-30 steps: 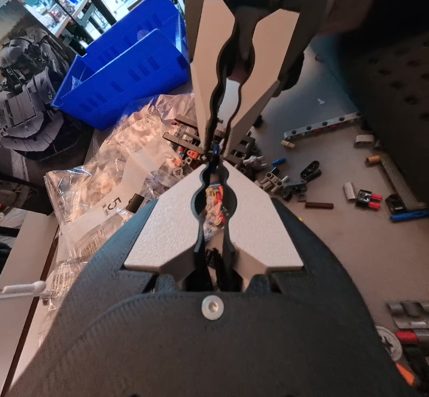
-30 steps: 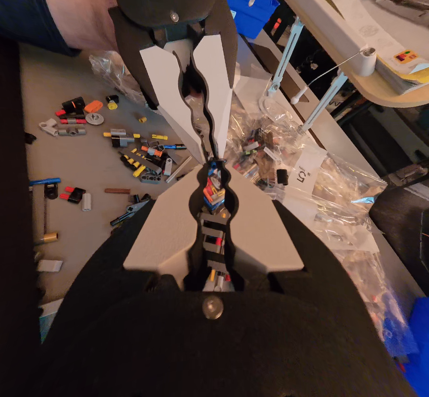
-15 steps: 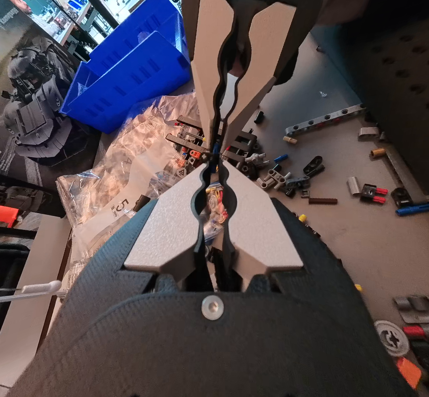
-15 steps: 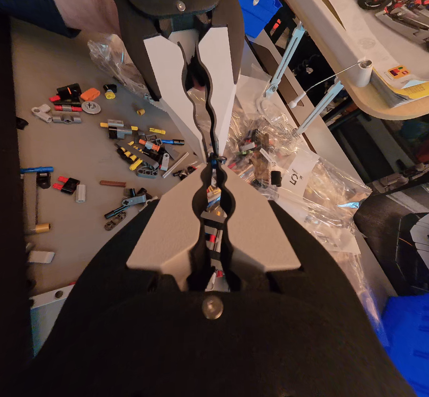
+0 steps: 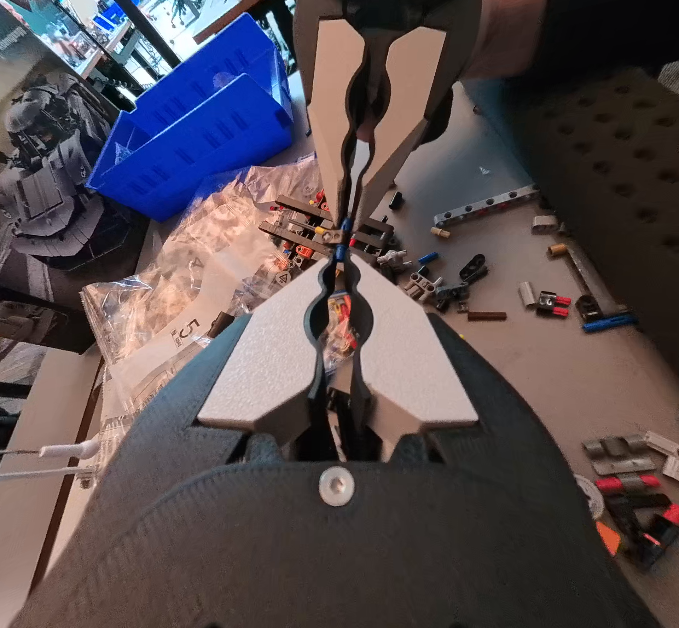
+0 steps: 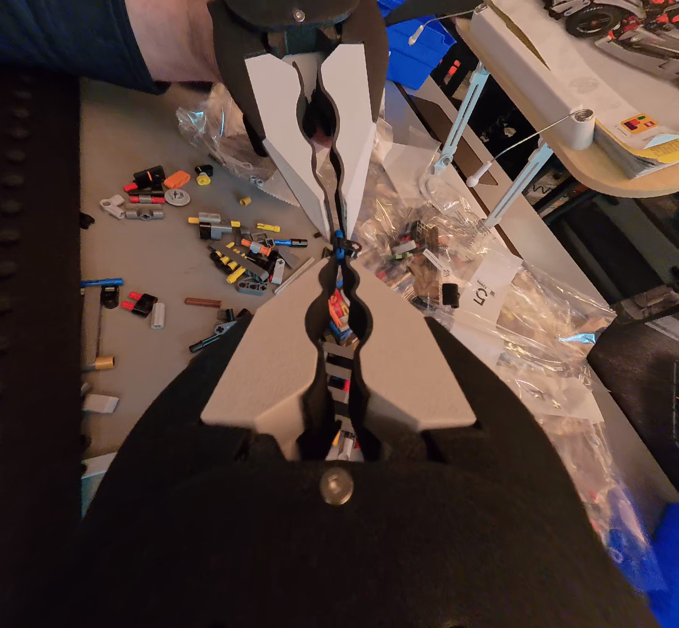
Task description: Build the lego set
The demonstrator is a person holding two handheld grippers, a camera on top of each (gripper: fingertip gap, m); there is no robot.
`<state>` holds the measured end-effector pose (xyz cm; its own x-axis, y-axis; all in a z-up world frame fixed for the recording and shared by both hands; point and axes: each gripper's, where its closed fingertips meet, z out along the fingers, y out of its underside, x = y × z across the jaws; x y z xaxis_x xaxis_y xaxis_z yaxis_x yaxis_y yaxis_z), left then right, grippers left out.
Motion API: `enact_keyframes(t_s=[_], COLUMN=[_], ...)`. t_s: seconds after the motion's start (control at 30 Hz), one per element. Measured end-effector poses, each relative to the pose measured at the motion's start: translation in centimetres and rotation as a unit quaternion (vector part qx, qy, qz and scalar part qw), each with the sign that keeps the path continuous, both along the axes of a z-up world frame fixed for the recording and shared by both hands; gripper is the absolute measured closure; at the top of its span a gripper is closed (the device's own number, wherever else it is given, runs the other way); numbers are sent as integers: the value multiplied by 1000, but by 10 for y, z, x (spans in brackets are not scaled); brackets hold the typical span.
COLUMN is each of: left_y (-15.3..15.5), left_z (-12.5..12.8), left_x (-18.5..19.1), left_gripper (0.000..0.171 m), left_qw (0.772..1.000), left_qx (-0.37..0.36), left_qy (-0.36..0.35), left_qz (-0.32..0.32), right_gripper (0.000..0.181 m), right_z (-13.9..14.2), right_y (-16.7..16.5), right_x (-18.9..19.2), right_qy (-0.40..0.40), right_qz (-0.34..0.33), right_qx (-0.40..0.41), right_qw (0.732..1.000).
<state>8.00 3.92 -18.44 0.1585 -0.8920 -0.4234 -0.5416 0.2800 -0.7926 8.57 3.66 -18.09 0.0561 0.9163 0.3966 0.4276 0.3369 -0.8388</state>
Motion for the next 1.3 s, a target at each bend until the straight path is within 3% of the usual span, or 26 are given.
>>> enact_keyframes(t_s=[0.1,0.17,0.23,0.3,0.6,1.3], left_y=[3,18,7,4,-6,-4], left_z=[-4,-9,23,23,9,-5], left_x=[-5,-33,-30,-20,10,13], left_gripper=[171,171,171,171,159,171], left_qw=[1000,998,996,999,998,1000], left_qx=[2,4,-38,-12,-35,0], left_qy=[18,36,-72,-42,-56,-7], left_qz=[11,57,27,23,-6,-2], right_gripper=[181,181,181,181,181,179], right_z=[1,13,24,13,2,-3], right_y=[3,6,-2,-2,-6,-2], right_x=[5,17,15,10,7,7], right_qy=[1,38,65,33,15,10], right_qz=[-5,-7,17,14,23,14], right_qx=[-3,-20,-32,-21,-29,-34], right_qw=[1000,999,997,999,999,999])
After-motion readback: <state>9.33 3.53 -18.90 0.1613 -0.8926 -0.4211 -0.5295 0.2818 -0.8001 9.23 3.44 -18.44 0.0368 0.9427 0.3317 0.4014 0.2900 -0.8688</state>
